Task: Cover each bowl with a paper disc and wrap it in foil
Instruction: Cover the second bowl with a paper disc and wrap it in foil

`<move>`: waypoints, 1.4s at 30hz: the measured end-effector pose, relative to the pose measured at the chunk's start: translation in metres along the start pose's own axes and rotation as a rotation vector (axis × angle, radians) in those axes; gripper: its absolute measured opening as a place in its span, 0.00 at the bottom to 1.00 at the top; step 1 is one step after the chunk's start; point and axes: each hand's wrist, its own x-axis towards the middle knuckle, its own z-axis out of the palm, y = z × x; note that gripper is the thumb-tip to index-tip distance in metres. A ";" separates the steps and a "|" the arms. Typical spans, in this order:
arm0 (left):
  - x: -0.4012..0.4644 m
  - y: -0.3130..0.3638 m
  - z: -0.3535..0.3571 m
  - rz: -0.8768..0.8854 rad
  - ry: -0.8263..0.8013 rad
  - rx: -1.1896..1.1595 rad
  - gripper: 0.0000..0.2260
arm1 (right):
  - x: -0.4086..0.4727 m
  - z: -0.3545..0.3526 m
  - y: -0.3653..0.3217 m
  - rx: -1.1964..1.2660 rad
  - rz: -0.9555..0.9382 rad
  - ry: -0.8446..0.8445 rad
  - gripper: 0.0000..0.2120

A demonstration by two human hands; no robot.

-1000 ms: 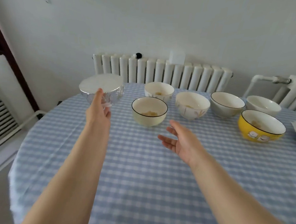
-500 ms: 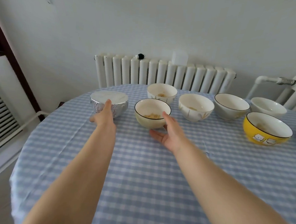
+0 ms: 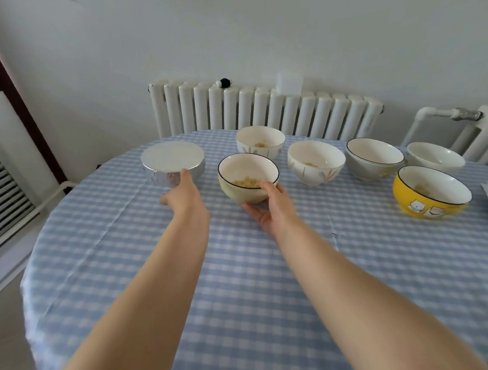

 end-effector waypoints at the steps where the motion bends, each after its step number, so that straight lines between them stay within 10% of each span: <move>1: -0.007 -0.004 0.003 0.020 -0.010 0.006 0.26 | -0.005 -0.006 0.000 0.003 0.005 -0.004 0.15; 6: -0.046 -0.022 0.022 -0.001 -0.222 0.049 0.08 | -0.038 -0.045 -0.011 -0.003 0.020 0.004 0.07; 21: -0.160 -0.097 0.049 -0.096 -0.887 0.440 0.14 | -0.161 -0.215 -0.085 -0.448 0.066 0.019 0.21; 26: -0.170 -0.111 0.060 -0.119 -0.971 0.505 0.15 | -0.147 -0.269 -0.114 -0.721 -0.184 0.377 0.18; 33: -0.194 -0.118 0.084 0.111 -0.782 0.644 0.13 | -0.108 -0.347 -0.190 -1.410 -0.606 0.937 0.17; 42: -0.198 -0.129 0.094 0.064 -0.657 0.592 0.12 | -0.091 -0.403 -0.219 -1.797 -0.265 1.060 0.17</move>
